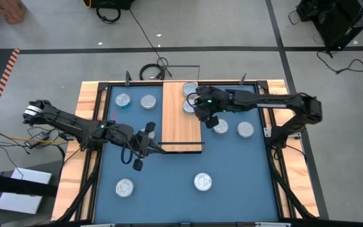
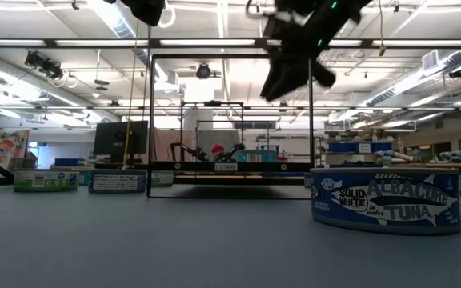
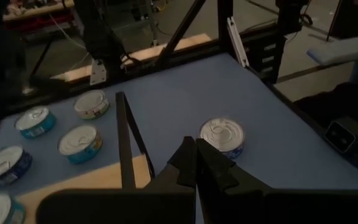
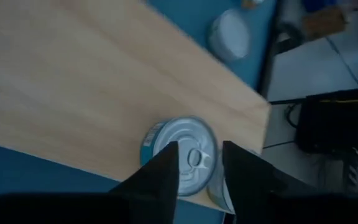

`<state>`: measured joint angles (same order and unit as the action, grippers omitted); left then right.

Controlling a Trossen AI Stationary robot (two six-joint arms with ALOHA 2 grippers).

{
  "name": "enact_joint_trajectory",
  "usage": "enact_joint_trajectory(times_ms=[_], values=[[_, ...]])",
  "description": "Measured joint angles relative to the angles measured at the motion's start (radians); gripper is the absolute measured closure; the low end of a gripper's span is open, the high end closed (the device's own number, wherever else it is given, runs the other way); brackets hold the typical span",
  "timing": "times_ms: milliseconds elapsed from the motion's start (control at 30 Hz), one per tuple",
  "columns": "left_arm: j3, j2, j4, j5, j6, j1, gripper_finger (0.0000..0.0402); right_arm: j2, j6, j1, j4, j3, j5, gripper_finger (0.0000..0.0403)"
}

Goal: Stack canned seafood by type on shelf
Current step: Put the blue tuna can on the shelf

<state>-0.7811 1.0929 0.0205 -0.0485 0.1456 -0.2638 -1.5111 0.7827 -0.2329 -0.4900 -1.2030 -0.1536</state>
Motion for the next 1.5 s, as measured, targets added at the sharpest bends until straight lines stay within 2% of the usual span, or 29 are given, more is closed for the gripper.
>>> enact_joint_trajectory(times_ms=[167,233,467,733,833,967,1100,1267,1333,1400,1500], values=[[0.0,-0.028,0.089,-0.007,-0.025,-0.021,0.0399,0.145,-0.156,0.058,-0.066,0.0,-0.006,0.0372],[0.0,-0.029,0.137,-0.003,-0.026,-0.042,0.0399,0.193,-0.205,0.087,-0.095,0.0,-0.004,0.0393],[0.0,-0.028,0.309,0.114,-0.071,-0.17,0.0399,0.301,-0.412,0.222,-0.21,0.001,-0.004,0.0398],[0.0,-0.011,0.486,0.057,-0.368,-0.34,0.0399,0.34,-0.603,0.444,-0.224,0.004,-0.134,0.0401],[0.0,0.002,0.521,0.045,-0.504,-0.384,0.0398,0.336,-0.676,0.499,-0.211,0.038,-0.15,0.0401],[0.0,0.025,0.586,0.046,-0.7,-0.423,0.0386,0.331,-0.781,0.555,-0.11,0.142,-0.153,0.0402],[-0.001,0.073,0.7,0.054,-0.866,-0.428,0.0373,0.331,-0.902,0.592,0.066,0.272,-0.182,0.04],[-0.001,0.138,0.715,0.074,-0.791,-0.447,0.0369,0.315,-1.047,0.606,0.267,0.402,-0.175,0.0375],[-0.001,0.167,0.708,0.082,-0.763,-0.445,0.0369,0.296,-1.077,0.602,0.357,0.433,-0.133,0.0362],[-0.001,0.194,0.709,0.093,-0.752,-0.445,0.0369,0.285,-1.074,0.602,0.394,0.447,-0.088,0.0353],[-0.001,0.232,0.705,0.096,-0.75,-0.446,0.0365,0.27,-1.071,0.623,0.406,0.447,-0.104,0.035]])
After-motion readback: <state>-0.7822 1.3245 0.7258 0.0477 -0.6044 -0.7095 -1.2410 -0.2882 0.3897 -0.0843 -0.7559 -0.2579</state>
